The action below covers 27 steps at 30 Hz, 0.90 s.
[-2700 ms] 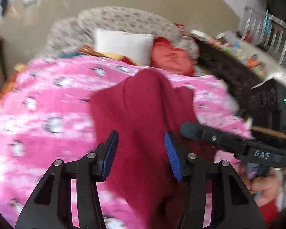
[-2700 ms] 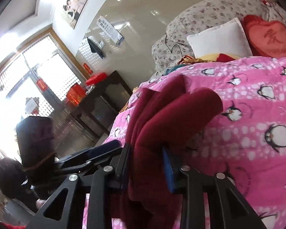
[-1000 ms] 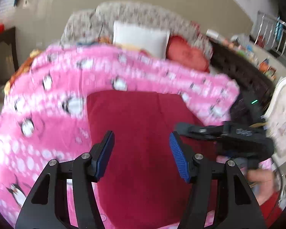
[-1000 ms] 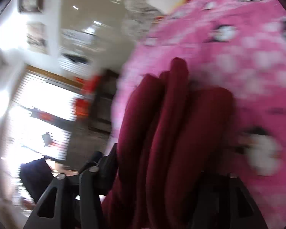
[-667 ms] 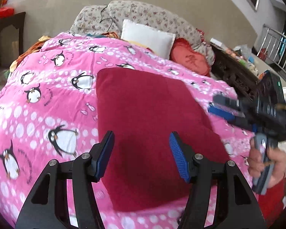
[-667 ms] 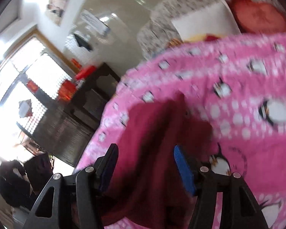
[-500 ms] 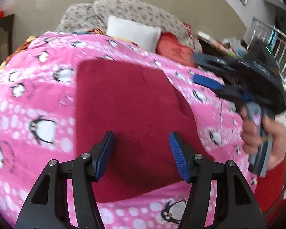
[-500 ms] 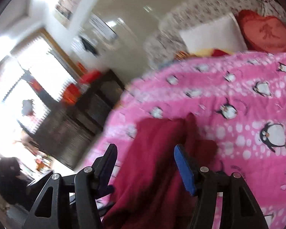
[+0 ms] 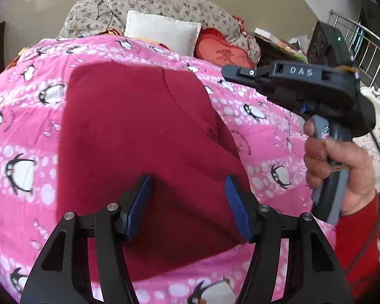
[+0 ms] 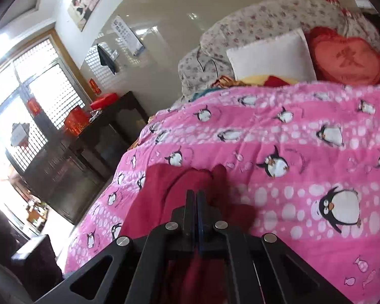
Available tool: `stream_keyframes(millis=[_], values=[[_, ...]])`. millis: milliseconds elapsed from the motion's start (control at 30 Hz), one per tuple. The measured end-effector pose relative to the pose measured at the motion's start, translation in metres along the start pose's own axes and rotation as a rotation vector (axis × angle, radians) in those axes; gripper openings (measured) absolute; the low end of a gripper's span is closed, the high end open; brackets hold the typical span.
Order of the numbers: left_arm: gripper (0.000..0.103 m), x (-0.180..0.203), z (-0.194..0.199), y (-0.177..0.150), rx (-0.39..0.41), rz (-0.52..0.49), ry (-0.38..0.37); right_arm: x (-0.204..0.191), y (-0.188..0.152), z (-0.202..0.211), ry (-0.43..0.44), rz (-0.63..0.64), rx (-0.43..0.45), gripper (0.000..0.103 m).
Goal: Fold small clothes
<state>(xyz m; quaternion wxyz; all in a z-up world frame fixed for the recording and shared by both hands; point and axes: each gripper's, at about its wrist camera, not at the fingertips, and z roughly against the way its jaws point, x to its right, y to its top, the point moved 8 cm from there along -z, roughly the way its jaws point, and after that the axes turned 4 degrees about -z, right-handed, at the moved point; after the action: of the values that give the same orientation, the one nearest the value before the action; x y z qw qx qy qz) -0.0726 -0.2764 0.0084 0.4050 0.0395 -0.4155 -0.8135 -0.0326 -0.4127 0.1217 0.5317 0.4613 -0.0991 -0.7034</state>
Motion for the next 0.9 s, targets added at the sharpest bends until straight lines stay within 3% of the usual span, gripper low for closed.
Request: stream_keyframes(millis=[67, 100, 133, 200, 267, 300, 333, 367, 433, 500, 567, 700, 800, 900], values=[[0.060, -0.001, -0.003, -0.004, -0.001, -0.002, 0.005, -0.003, -0.005, -0.001, 0.028, 0.001, -0.003, 0.003], [0.060, -0.001, -0.002, -0.004, 0.006, -0.007, 0.006, -0.010, -0.007, -0.001, 0.044, 0.013, 0.001, 0.014], [0.060, -0.001, 0.000, -0.005, 0.008, -0.013, 0.007, -0.014, -0.010, -0.001, 0.043, 0.022, -0.009, 0.043], [0.060, -0.003, 0.001, -0.005, 0.001, -0.012, 0.001, -0.020, -0.014, -0.008, 0.034, 0.023, -0.045, 0.063], [0.060, -0.004, 0.002, -0.005, 0.001, -0.002, -0.006, -0.024, -0.023, -0.016, 0.033, 0.041, -0.089, 0.061], [0.060, -0.005, 0.003, -0.006, 0.002, 0.001, -0.009, -0.025, -0.028, -0.025, 0.006, 0.067, -0.110, 0.049], [0.061, -0.005, 0.003, -0.006, 0.005, 0.004, -0.008, -0.026, -0.033, -0.033, -0.019, 0.088, -0.123, 0.026], [0.061, -0.006, 0.003, -0.007, 0.007, 0.005, -0.004, -0.026, -0.037, -0.041, -0.041, 0.105, -0.123, 0.016], [0.061, -0.006, 0.003, -0.006, 0.006, 0.012, -0.005, -0.027, -0.035, -0.044, -0.039, 0.115, -0.111, 0.008], [0.061, -0.003, 0.004, 0.000, 0.003, 0.020, -0.024, -0.032, -0.027, -0.029, -0.017, 0.138, -0.069, 0.008], [0.062, 0.004, 0.004, 0.007, 0.016, 0.008, -0.038, -0.032, -0.016, -0.016, -0.063, 0.184, -0.015, 0.007], [0.067, 0.010, -0.017, 0.006, -0.006, -0.019, -0.001, -0.002, -0.024, -0.048, -0.184, 0.187, -0.077, 0.007], [0.067, 0.009, -0.020, 0.002, 0.000, -0.031, 0.017, 0.014, -0.030, -0.057, -0.147, 0.113, -0.093, 0.008], [0.067, 0.011, -0.012, 0.000, -0.016, -0.050, 0.028, 0.009, -0.024, -0.034, -0.116, 0.076, -0.076, 0.020]])
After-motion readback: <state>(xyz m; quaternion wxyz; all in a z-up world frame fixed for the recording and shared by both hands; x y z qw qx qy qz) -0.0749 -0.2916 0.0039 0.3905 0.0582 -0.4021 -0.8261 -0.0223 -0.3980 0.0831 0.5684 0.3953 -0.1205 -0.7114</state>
